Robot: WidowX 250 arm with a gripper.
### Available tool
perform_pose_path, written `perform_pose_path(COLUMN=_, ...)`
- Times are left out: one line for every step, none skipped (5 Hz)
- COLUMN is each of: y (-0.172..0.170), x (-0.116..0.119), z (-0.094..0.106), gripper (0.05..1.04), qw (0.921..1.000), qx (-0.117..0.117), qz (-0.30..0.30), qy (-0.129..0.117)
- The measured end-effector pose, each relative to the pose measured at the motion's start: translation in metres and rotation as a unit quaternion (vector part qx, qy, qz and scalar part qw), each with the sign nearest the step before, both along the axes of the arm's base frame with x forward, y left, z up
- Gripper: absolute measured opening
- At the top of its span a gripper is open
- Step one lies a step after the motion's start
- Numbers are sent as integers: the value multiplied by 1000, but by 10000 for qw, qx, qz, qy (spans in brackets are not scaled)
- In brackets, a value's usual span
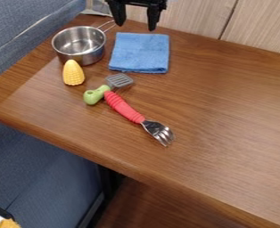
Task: Move the yellow corn to the top middle of the table
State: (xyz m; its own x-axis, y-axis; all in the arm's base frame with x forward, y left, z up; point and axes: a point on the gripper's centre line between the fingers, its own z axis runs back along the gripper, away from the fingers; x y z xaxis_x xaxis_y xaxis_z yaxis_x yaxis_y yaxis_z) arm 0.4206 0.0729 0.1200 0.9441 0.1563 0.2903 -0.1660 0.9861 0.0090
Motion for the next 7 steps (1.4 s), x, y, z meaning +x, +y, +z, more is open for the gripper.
perform_pose_path(y=-1, x=-1, z=-15, gripper=999, qw=9998, qx=-30, qz=-15, qy=189)
perform_pose_path(y=2, x=-8, z=-26, gripper=999, qw=9994, qx=-41, qz=-29, qy=336)
perform_pose_path(y=19, x=-22, z=-28, gripper=999, qw=9991, qx=26, qz=104, qy=413)
perform_pose_path(y=31, x=-43, z=-23, gripper=999, qw=9989, qx=181, qz=144, qy=412)
perform_pose_path(y=47, x=-69, z=-26, gripper=1000, qw=9983, qx=212, qz=353, qy=406)
perform_pose_path(y=53, x=-88, z=-28, gripper=1000, qw=9974, qx=265, qz=479, qy=471)
perform_pose_path(y=67, x=-95, z=-31, gripper=1000, qw=9950, qx=361, qz=772, qy=528)
